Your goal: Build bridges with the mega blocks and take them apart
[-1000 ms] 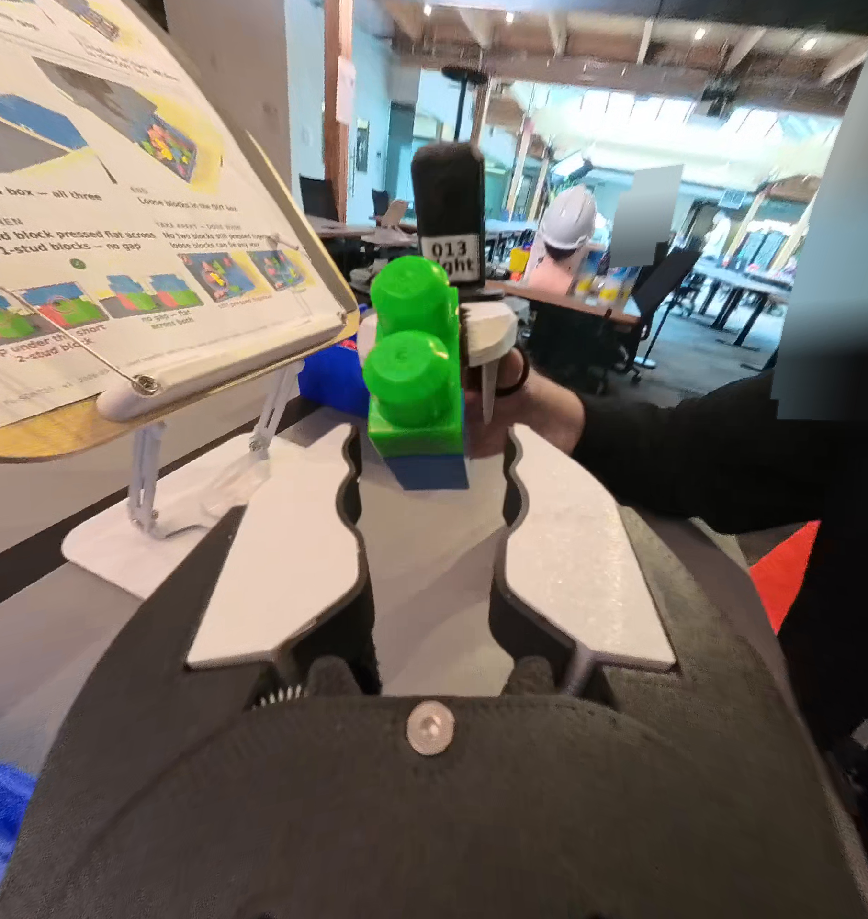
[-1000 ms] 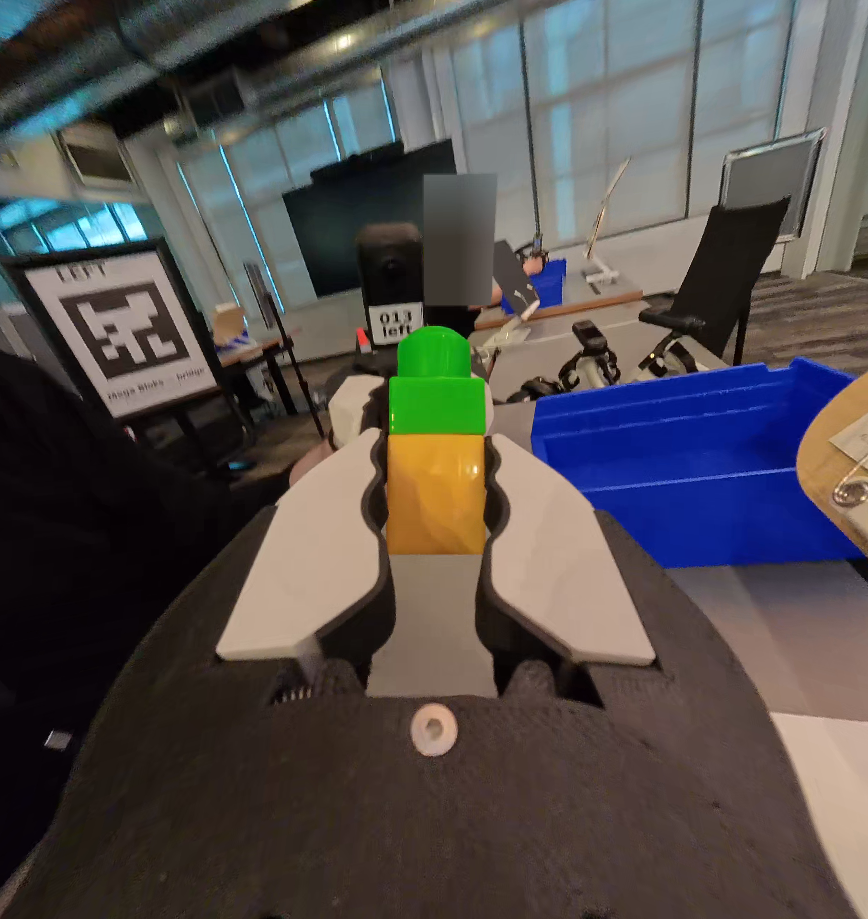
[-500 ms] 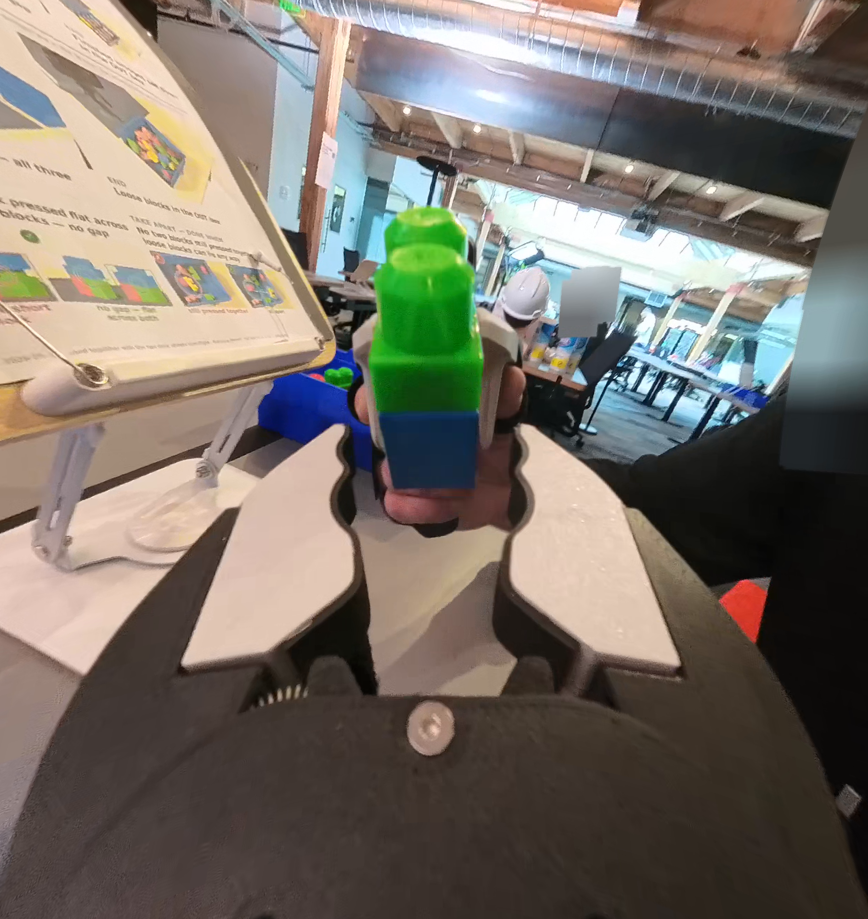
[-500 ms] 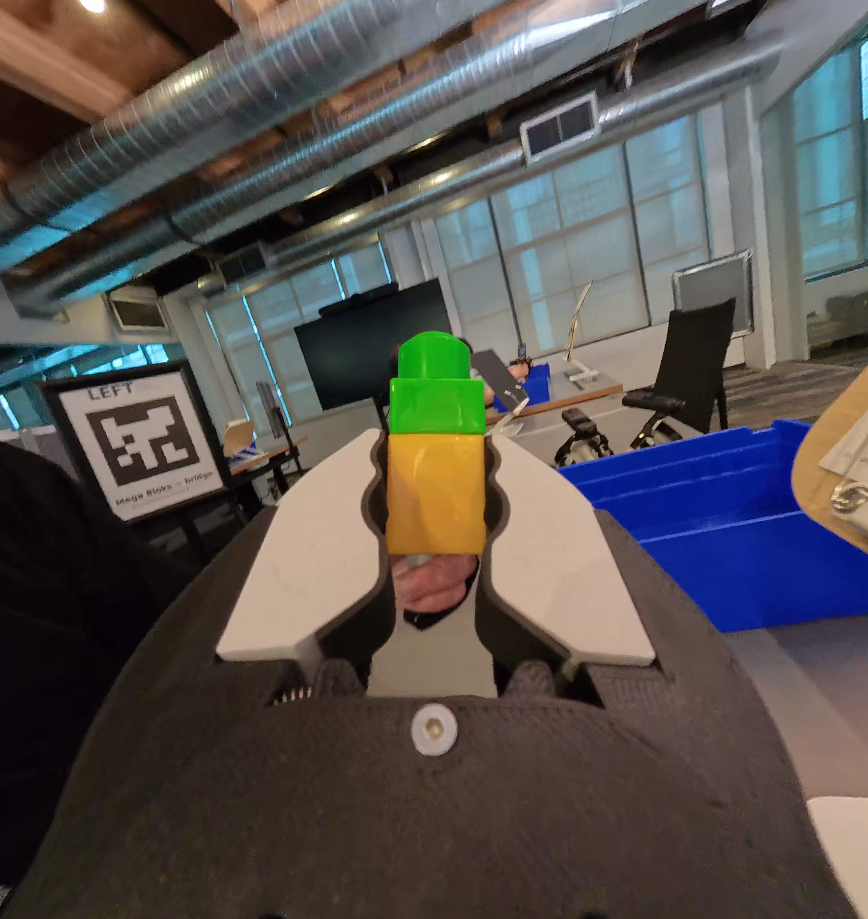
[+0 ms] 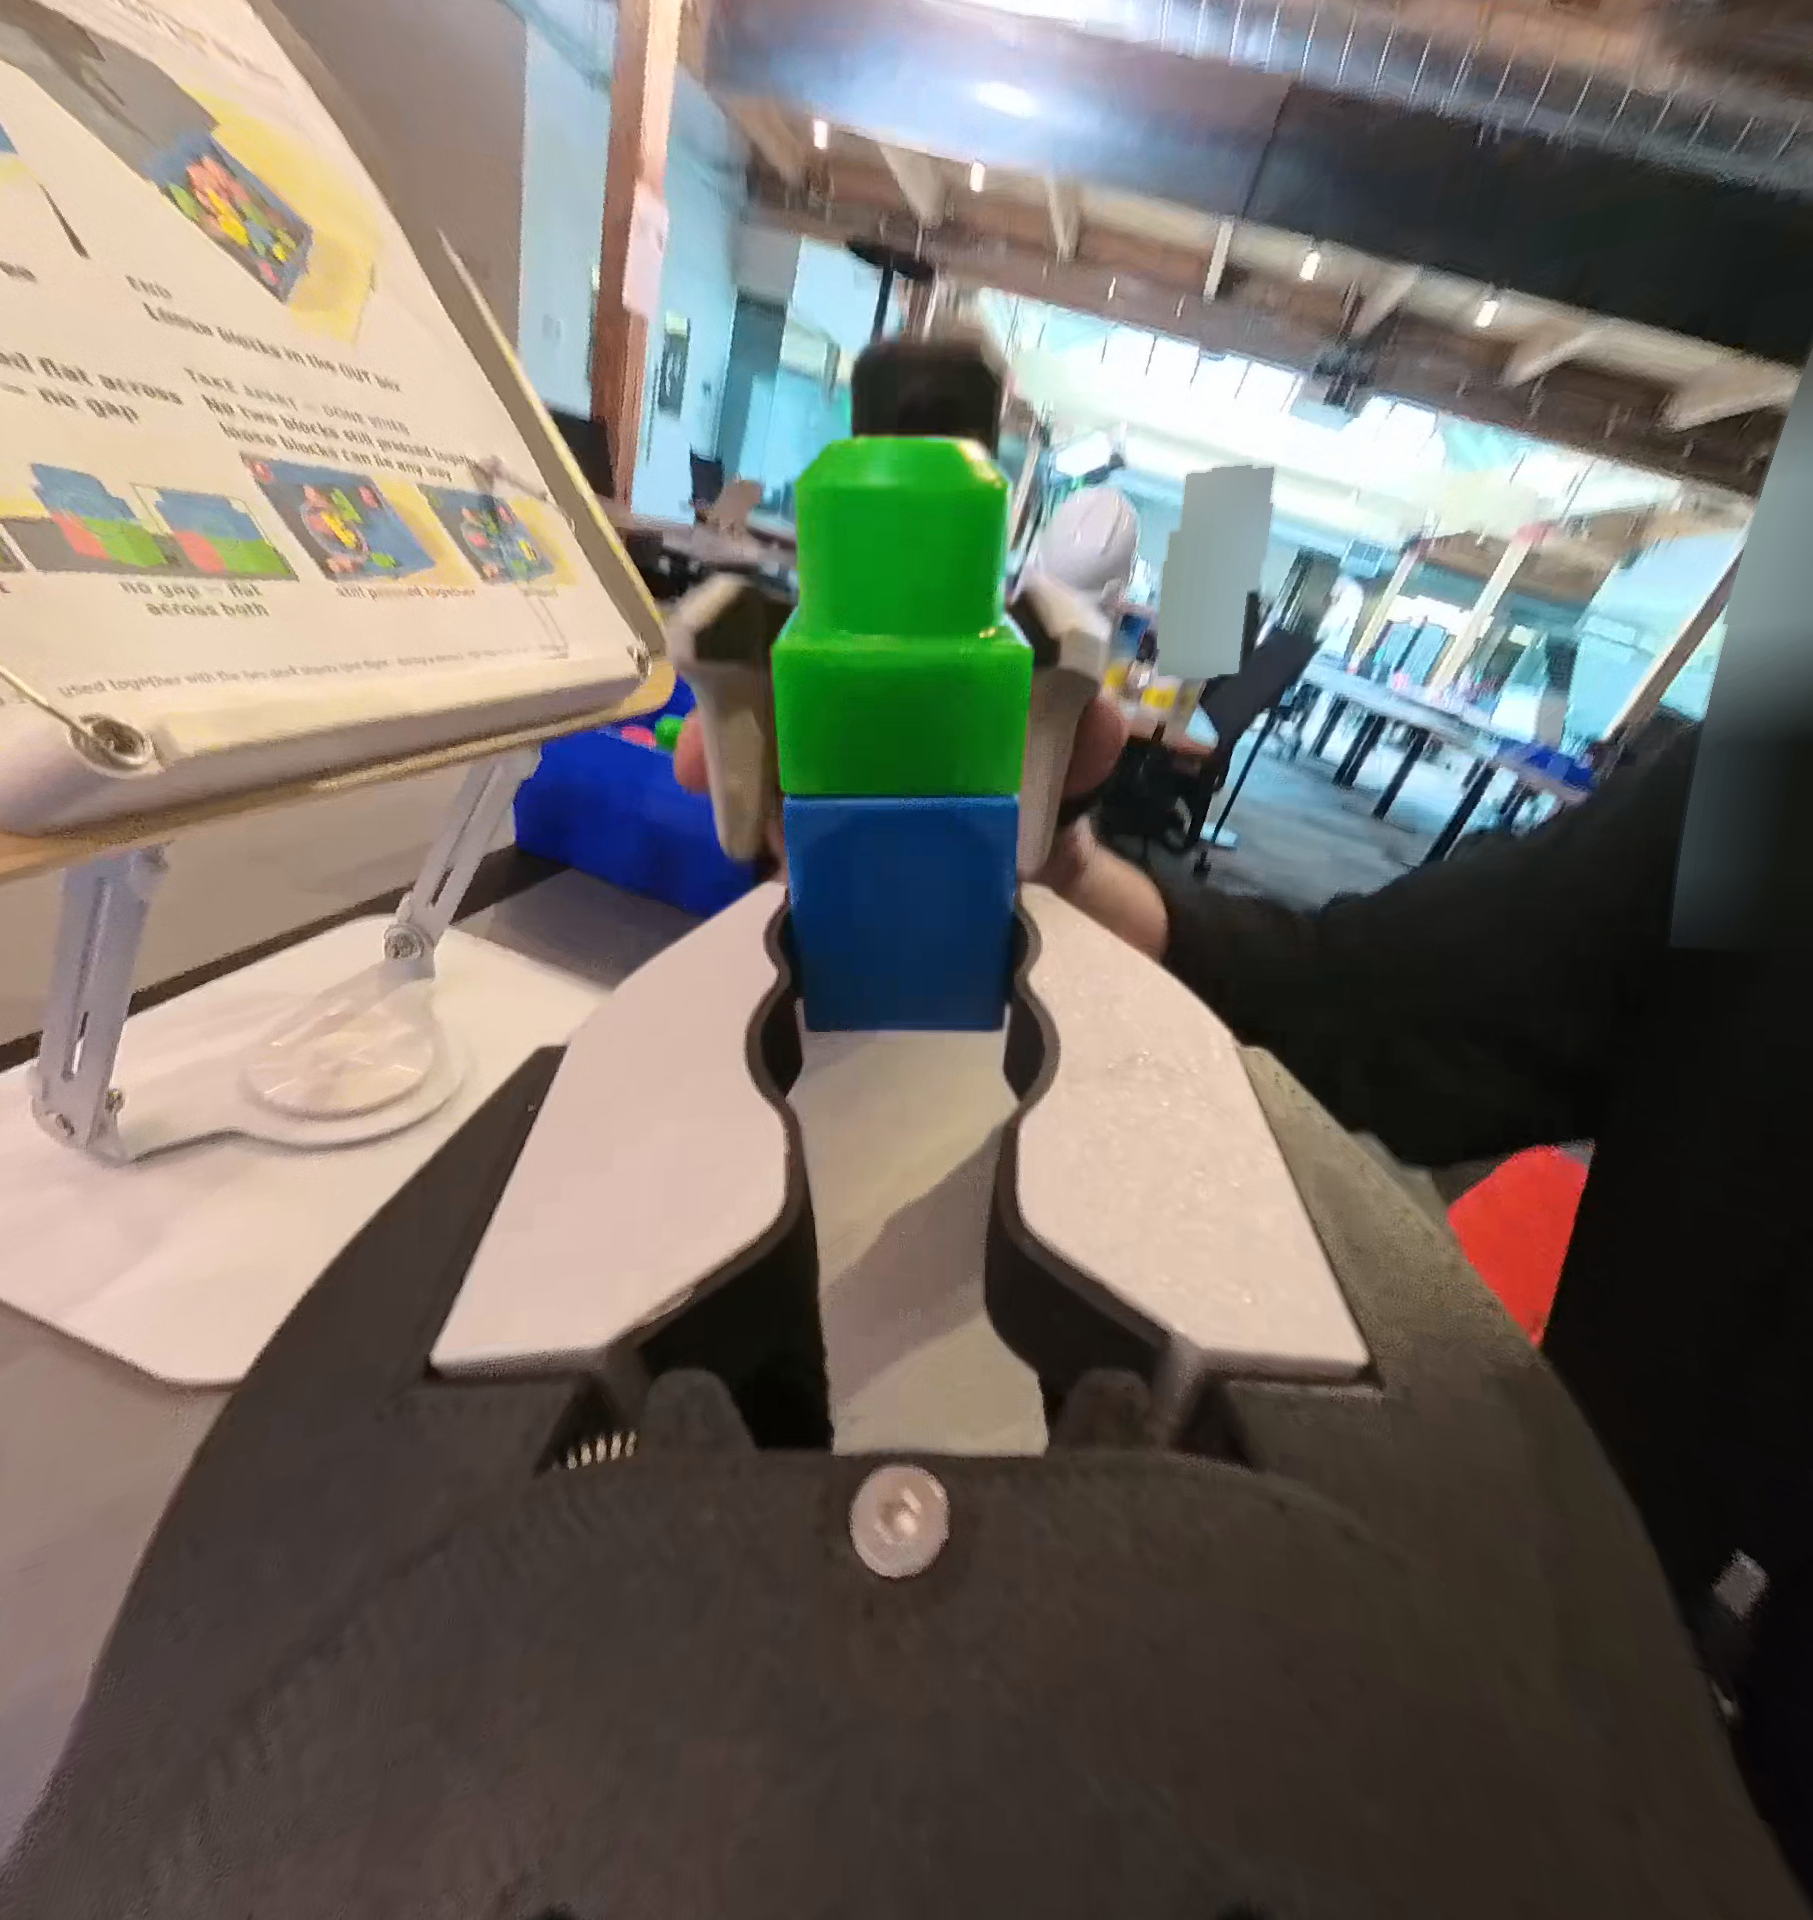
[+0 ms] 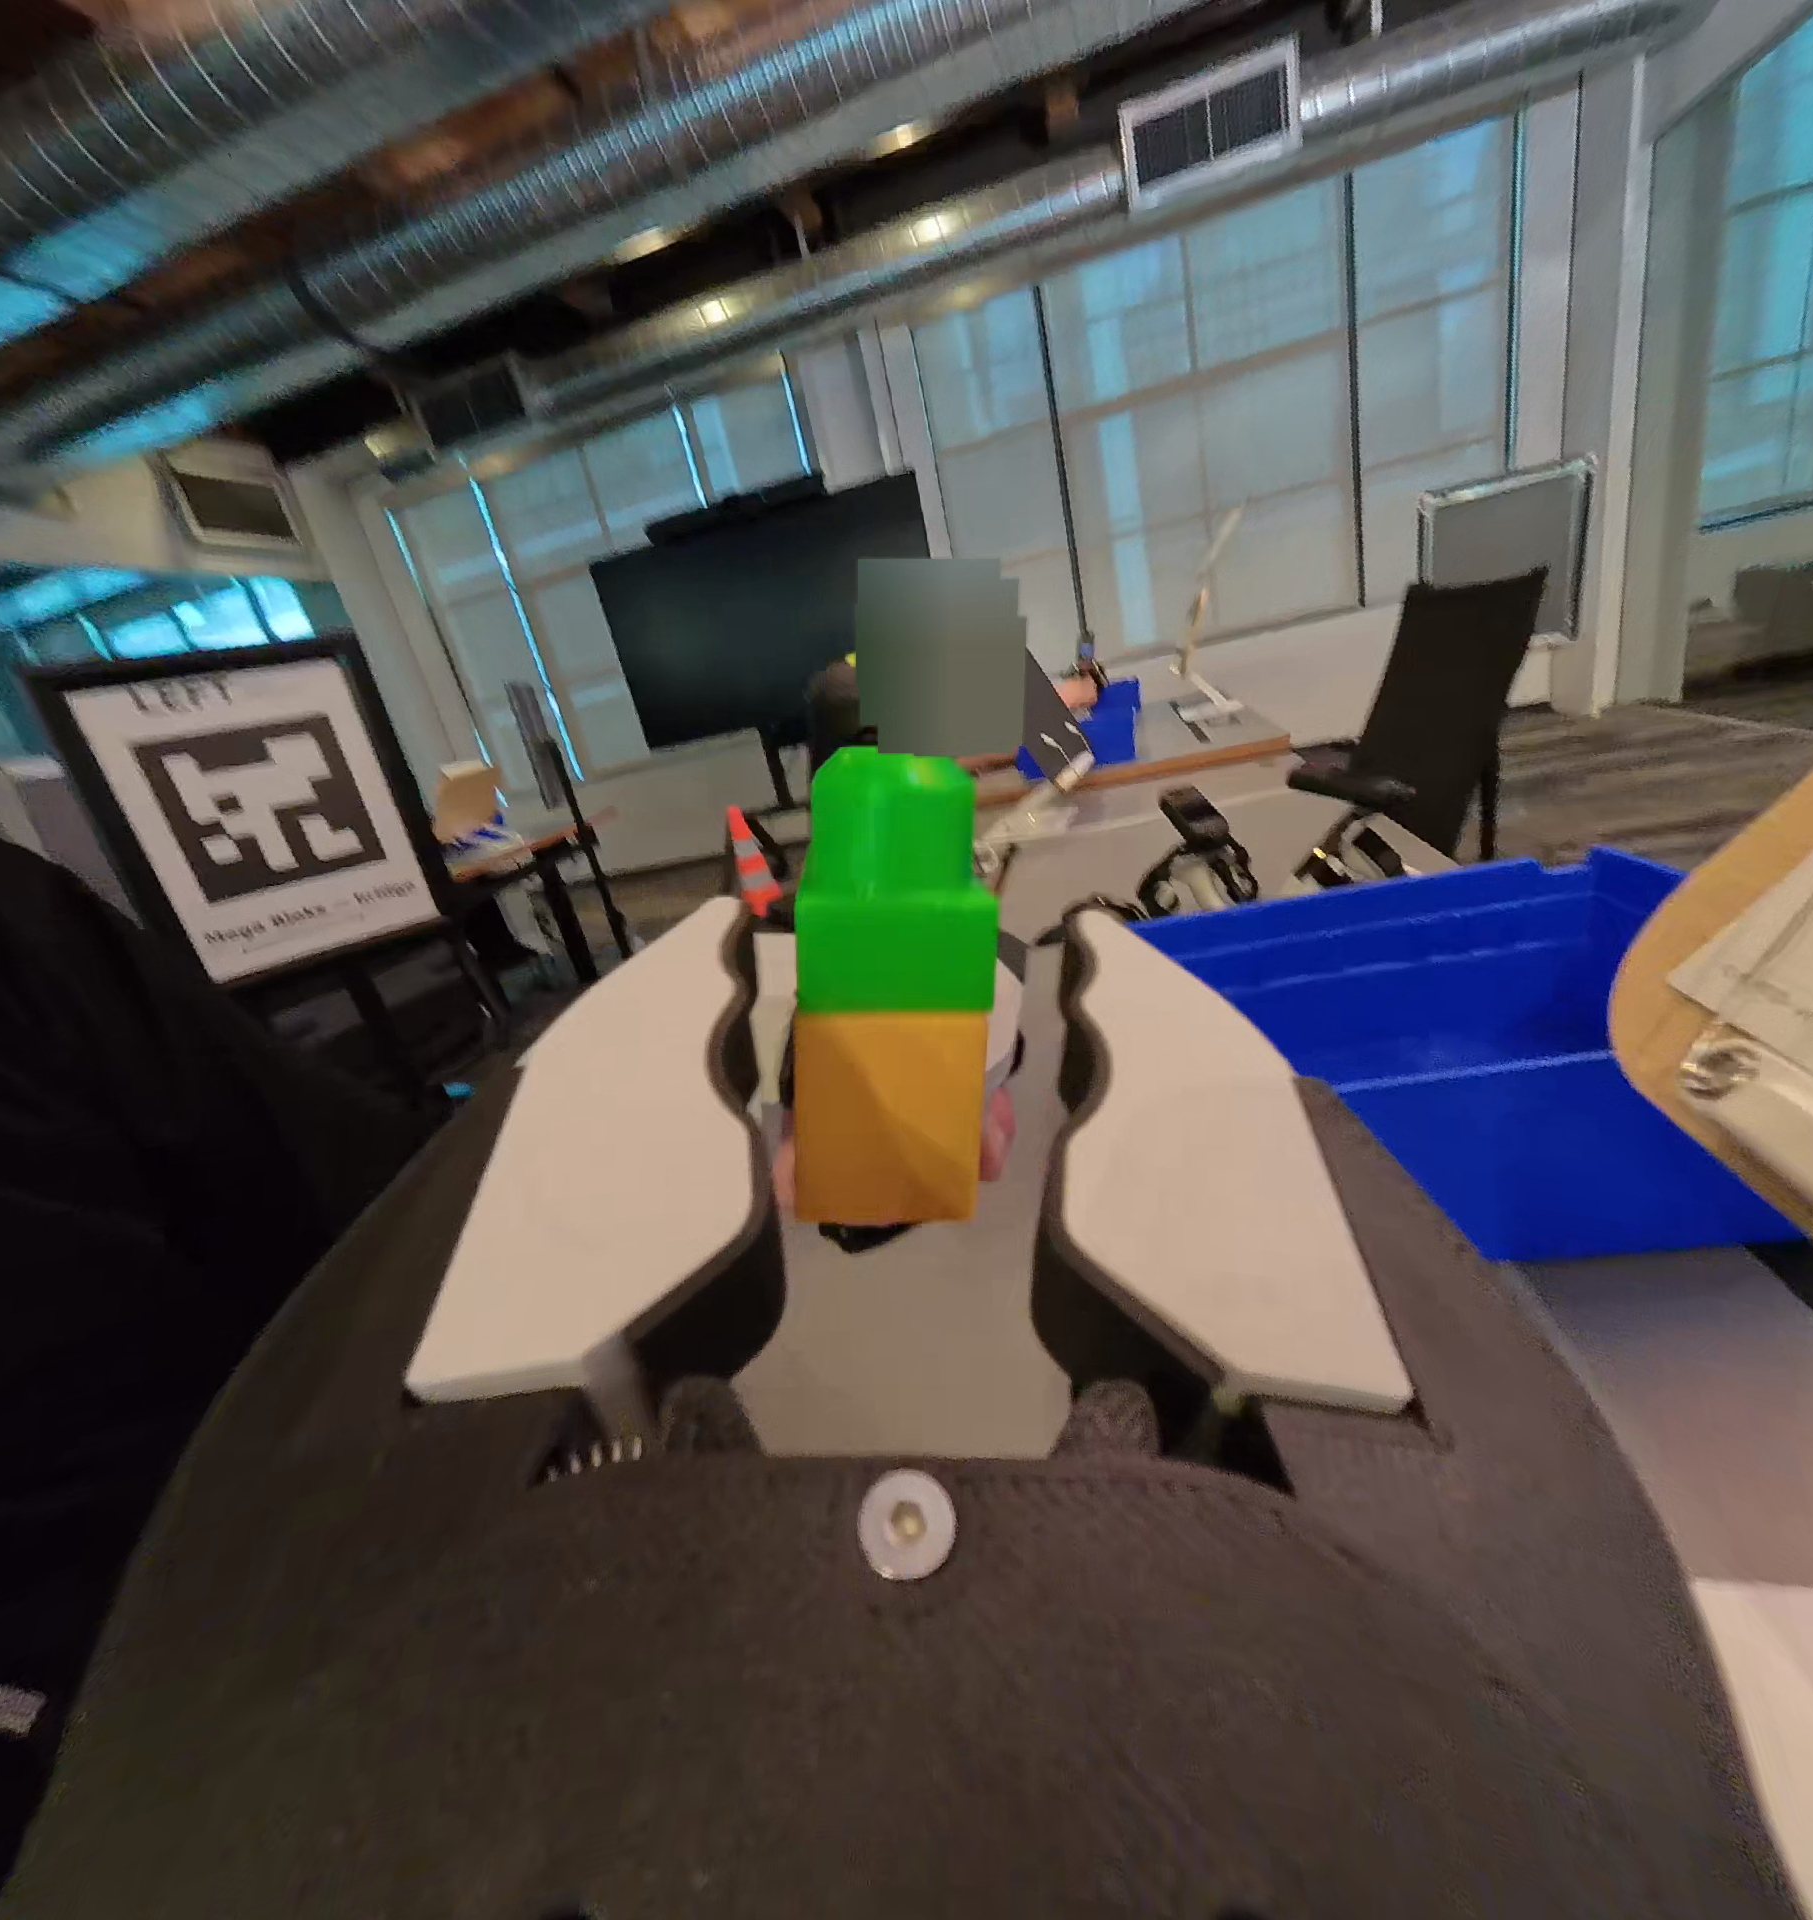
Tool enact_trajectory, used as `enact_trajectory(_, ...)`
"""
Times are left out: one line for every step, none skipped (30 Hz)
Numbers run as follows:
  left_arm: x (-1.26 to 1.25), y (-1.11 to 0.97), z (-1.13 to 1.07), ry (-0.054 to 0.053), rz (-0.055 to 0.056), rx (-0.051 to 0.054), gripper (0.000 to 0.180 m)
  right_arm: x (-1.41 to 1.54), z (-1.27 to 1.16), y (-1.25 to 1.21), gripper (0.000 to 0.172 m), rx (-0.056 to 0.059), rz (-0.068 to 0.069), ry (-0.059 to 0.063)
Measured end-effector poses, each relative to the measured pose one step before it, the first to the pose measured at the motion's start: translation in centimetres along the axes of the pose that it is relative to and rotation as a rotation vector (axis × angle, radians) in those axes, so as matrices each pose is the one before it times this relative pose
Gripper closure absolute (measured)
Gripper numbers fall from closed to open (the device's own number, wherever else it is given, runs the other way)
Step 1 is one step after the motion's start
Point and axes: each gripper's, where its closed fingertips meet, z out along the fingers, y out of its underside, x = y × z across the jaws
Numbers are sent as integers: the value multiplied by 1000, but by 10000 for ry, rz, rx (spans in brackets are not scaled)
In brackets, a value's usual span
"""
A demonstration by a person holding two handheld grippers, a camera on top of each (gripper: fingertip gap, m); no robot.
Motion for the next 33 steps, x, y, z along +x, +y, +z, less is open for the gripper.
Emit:
enact_trajectory(-13, 392, -87, -57, 131, -407, 145, 154, -94, -14, 108, -378, -178, 146)
enact_trajectory(146, 336, -37, 54, 43, -371, 145, -97, -75, 28, 110, -339, -200, -13)
enact_trajectory(78, 134, -18, -2, 7, -207, 145, -316, 6, 170, 112, -366, -151, -153)
enact_trajectory(103, 132, 29, 41, -63, -169, 145, -343, 86, 343, 113, -426, -93, -188)
enact_trajectory(195, 373, 123, 138, -82, -294, 145, -356, 117, 286, 119, -281, -135, -178)
enact_trajectory(88, 527, 183, 52, -14, -369, 145, -374, 92, 206, 130, -122, -102, -212)
enact_trajectory(96, 399, 222, 26, 40, -242, 145, -45, 101, 143, 137, -11, 48, -51)
enact_trajectory(-119, 390, 217, -69, -38, -214, 145, 79, 82, 113, 140, 51, 237, -48)
enact_trajectory(-161, 251, 146, -56, -65, -85, 145, 214, 50, 164, 141, -9, 352, -18)
enact_trajectory(-153, -290, -54, 32, -158, 309, 145, 256, -51, -21, 141, 111, 120, 99)
enact_trajectory(36, -658, -212, 198, -215, 550, 145, 161, -122, -309, 141, 313, 86, 63)
enact_trajectory(-65, -339, -167, 96, -172, 273, 145, 181, -65, -241, 141, 242, 202, 58)
enact_trajectory(-107, 37, -78, -19, 12, -22, 145, 134, 20, 4, 141, 49, 49, 86)
enact_trajectory(-20, -8, -45, -28, 80, 19, 145, -2, 52, 19, 141, 0, -115, 71)
enact_trajectory(81, -237, -30, 41, -1, 178, 145, -47, 33, -131, 141, 96, -23, 43)
enact_trajectory(89, -262, -17, 68, -46, 187, 145, -37, 1, -222, 141, 154, 73, 24)
enact_trajectory(54, -251, -41, 47, 6, 200, 145, -42, -5, -193, 141, 156, 20, 32)
enact_trajectory(0, -309, -52, 5, 57, 265, 145, -21, -26, -192, 141, 167, -30, 51)
enact_trajectory(7, -212, -16, 40, -17, 223, 145, 28, -11, -151, 141, 151, 37, 54)
enact_trajectory(58, -191, 28, 108, -74, 226, 145, 7, -20, -145, 141, 145, 70, 24)
enact_trajectory(69, -217, 39, 114, -39, 273, 144, 1, -32, -171, 141, 167, 16, 22)
enact_trajectory(39, -230, 30, 90, 0, 308, 142, 10, -57, -214, 141, 204, 8, 48)
enact_trajectory(69, -105, 63, 121, -3, 240, 141, 23, -76, -231, 141, 220, 39, 26)
enact_trajectory(80, 98, 155, 116, -24, 66, 137, 92, -113, -205, 141, 189, 62, 45)
enact_trajectory(-145, 206, 195, -57, -20, -46, 133, 145, -155, -273, 141, 226, 42, 87)
enact_trajectory(-112, 105, 217, -104, 73, 42, 132, 135, -158, -276, 141, 235, 66, 54)
enact_trajectory(75, 84, 279, 8, 27, 59, 130, -26, -111, -211, 141, 192, 99, -73)
enact_trajectory(56, -11, 276, 7, -21, 120, 128, 53, -26, -16, 141, 48, 89, -11)
enact_trajectory(28, -182, 160, -24, -1, 229, 129, 65, 25, 97, 141, -12, 16, 38)
enact_trajectory(-26, -308, 7, -48, 0, 329, 135, -33, 86, 179, 141, -42, 15, -32)
enact_trajectory(15, -214, -44, 23, -72, 244, 140, -118, 117, 188, 141, -33, 48, -77)
enact_trajectory(-19, -19, -51, 45, -90, 64, 142, -65, 99, 111, 141, 24, 54, -17)
enact_trajectory(-15, -91, -105, -10, 30, 87, 142, -7, 53, 60, 141, 13, 8, 35)
